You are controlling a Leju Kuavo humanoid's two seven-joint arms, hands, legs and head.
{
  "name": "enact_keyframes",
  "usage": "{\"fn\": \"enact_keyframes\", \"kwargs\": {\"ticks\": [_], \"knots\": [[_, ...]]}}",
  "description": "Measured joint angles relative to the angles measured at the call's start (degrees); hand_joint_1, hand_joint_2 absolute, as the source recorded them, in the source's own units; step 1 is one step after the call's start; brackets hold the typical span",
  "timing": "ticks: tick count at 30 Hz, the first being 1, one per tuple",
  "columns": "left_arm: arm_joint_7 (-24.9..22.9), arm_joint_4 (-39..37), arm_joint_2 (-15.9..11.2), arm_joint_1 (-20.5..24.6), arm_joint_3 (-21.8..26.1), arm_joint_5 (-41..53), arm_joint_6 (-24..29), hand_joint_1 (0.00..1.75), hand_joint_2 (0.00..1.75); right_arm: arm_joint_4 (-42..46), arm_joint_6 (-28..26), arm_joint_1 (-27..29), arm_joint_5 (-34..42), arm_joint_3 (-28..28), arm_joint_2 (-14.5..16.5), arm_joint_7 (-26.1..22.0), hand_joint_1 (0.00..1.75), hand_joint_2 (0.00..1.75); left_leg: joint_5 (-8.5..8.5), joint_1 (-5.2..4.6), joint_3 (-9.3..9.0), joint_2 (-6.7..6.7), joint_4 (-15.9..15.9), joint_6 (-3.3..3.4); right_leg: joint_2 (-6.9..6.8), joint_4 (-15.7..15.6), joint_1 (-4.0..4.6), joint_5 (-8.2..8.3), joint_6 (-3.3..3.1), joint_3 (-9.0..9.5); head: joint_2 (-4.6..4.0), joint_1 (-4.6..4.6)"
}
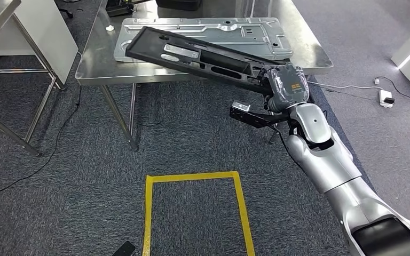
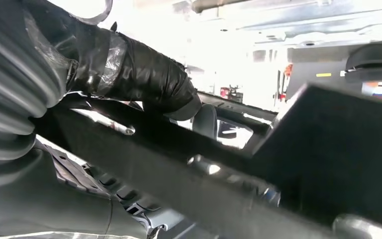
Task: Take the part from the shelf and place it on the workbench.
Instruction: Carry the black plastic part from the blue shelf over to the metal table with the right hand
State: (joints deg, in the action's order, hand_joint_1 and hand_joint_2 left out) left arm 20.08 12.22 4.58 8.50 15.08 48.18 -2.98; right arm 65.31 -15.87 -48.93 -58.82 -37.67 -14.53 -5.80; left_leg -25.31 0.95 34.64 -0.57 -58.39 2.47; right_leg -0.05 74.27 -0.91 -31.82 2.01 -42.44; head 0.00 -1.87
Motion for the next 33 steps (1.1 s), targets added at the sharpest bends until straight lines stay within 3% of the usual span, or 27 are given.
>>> {"fn": "enact_keyframes", "kwargs": {"ticks": [3,5,9,11,13,14,15,17,19,20,24,26,28,29,30,31,33], "knots": [[0.0,0.0,0.1,0.0,0.0,0.0,0.0,0.0,1.75,2.2,0.6,0.0,0.4,-0.5,-0.6,-0.4,1.75,1.75,-0.48,-0.11,-0.1,-0.18,-0.4,-0.4,0.03,-11.0,0.16,5.67,-0.53,4.69,0.0,0.01],[0.0,0.0,0.1,0.0,0.0,0.0,-0.1,0.0,1.75,4.0,1.2,0.0,0.9,-1.1,-0.8,-0.7,1.75,1.75,-0.63,-0.29,0.06,-0.21,-0.5,-0.88,0.11,-14.8,0.45,6.58,-0.89,6.44,0.0,-0.01],[-0.1,0.0,0.1,0.1,0.0,0.0,-0.3,0.0,1.75,5.8,2.2,0.3,1.3,-2.9,-1.1,-1.6,1.75,1.75,-1.46,-0.34,0.35,-0.08,-1.3,-1.98,0.06,-15.5,0.19,6.63,-2.01,6.92,0.0,-0.03],[-0.1,0.0,0.1,0.0,0.0,0.0,-0.4,0.0,1.75,6.2,2.3,0.6,1.8,-3.9,-1.3,-2.5,1.75,1.75,-4.35,-0.2,2.67,0.13,-6.5,-2.49,-0.11,-15.8,0.0,6.71,-2.66,7.22,0.0,-0.03],[-0.1,0.0,0.1,0.0,0.0,0.0,-0.6,0.0,1.75,6.4,2.4,1.1,2.3,-5.1,-1.5,-3.3,1.75,1.75,-7.32,-0.1,6.28,0.2,-13.9,-2.82,-0.13,-15.8,0.06,6.65,-2.9,7.26,0.0,-0.03],[-0.1,0.0,0.1,0.0,0.0,0.0,-0.6,0.0,1.75,6.4,2.4,1.5,2.5,-5.7,-1.6,-3.5,1.75,1.75,-7.59,-0.08,7.43,0.21,-16.0,-2.88,-0.12,-15.7,0.09,6.6,-2.93,7.27,0.0,-0.03],[-0.1,0.0,0.1,-0.1,0.0,0.1,-0.6,0.0,1.75,6.4,2.4,1.8,2.7,-6.2,-1.7,-3.7,1.75,1.75,-6.81,-0.08,7.65,0.21,-16.0,-2.87,-0.11,-15.7,0.1,6.55,-2.92,7.29,0.0,-0.03],[-0.1,0.0,0.0,0.0,0.0,0.1,-0.6,0.0,1.75,6.4,2.9,2.2,3.0,-7.1,-2.0,-4.5,1.75,1.75,-2.93,-0.08,5.08,0.23,-9.9,-2.56,-0.07,-15.5,0.1,6.4,-2.77,7.37,0.0,-0.03],[-0.1,0.0,0.0,0.1,0.0,0.3,-0.6,0.0,1.75,6.4,3.9,2.3,3.3,-8.0,-2.2,-5.5,1.75,1.75,-0.34,-0.27,1.72,0.23,-2.9,-2.1,0.01,-15.4,0.3,6.27,-2.4,7.38,0.0,-0.02],[-0.1,0.0,0.0,0.2,0.0,0.4,-0.6,0.0,1.75,6.3,4.2,2.3,3.4,-8.5,-2.2,-5.9,1.75,1.75,0.06,-0.4,0.86,0.2,-1.0,-1.9,0.03,-15.4,0.38,6.26,-2.14,7.36,0.0,-0.01],[0.0,0.0,0.1,0.3,0.0,0.6,-0.6,0.0,1.75,6.2,4.5,2.6,3.4,-9.7,-2.2,-6.1,1.75,1.75,0.41,-0.34,0.47,0.17,0.1,-0.84,0.05,-15.0,0.31,5.79,-0.95,7.11,0.0,0.0],[0.0,0.0,0.1,0.3,0.0,0.6,-0.6,0.0,1.75,6.2,4.5,2.6,3.4,-10.0,-2.3,-6.2,1.75,1.75,0.71,-0.1,0.23,0.22,0.6,-0.12,0.07,-10.6,0.19,3.07,-0.61,5.13,0.0,0.01],[0.0,0.0,0.1,0.4,0.0,0.7,-0.7,0.0,1.75,6.0,4.7,2.7,3.7,-10.4,-2.3,-6.6,1.75,1.75,0.71,-0.2,0.25,0.21,0.6,0.19,0.08,-3.1,0.11,-0.33,-0.38,1.6,0.0,0.01],[0.0,0.0,0.1,0.4,0.0,0.7,-0.7,0.0,1.75,5.9,4.9,2.7,3.9,-10.7,-2.4,-6.9,1.75,1.75,0.68,-0.24,0.27,0.19,0.5,0.23,0.08,-0.4,0.07,-1.06,-0.27,0.27,0.0,0.01],[0.0,0.0,0.1,0.4,0.0,0.8,-0.8,0.0,1.75,5.7,5.1,2.8,4.0,-11.0,-2.4,-7.1,1.75,1.75,0.61,-0.26,0.27,0.15,0.4,0.23,0.07,0.4,0.07,-0.73,-0.24,-0.18,0.0,0.01],[0.0,0.0,0.1,0.4,0.0,0.8,-0.8,0.0,1.75,5.6,5.2,2.8,4.1,-11.2,-2.5,-7.3,1.75,1.75,0.52,-0.26,0.27,0.11,0.3,0.21,0.07,-1.2,0.07,0.68,-0.29,0.53,0.0,0.02],[0.0,0.0,0.2,0.4,0.0,0.8,-0.9,0.0,1.75,5.4,5.3,2.7,4.1,-11.4,-2.6,-7.5,1.75,1.75,0.25,-0.3,0.27,0.0,-0.1,-0.01,0.07,-8.8,0.14,4.41,-0.65,4.25,0.0,0.01]]}}
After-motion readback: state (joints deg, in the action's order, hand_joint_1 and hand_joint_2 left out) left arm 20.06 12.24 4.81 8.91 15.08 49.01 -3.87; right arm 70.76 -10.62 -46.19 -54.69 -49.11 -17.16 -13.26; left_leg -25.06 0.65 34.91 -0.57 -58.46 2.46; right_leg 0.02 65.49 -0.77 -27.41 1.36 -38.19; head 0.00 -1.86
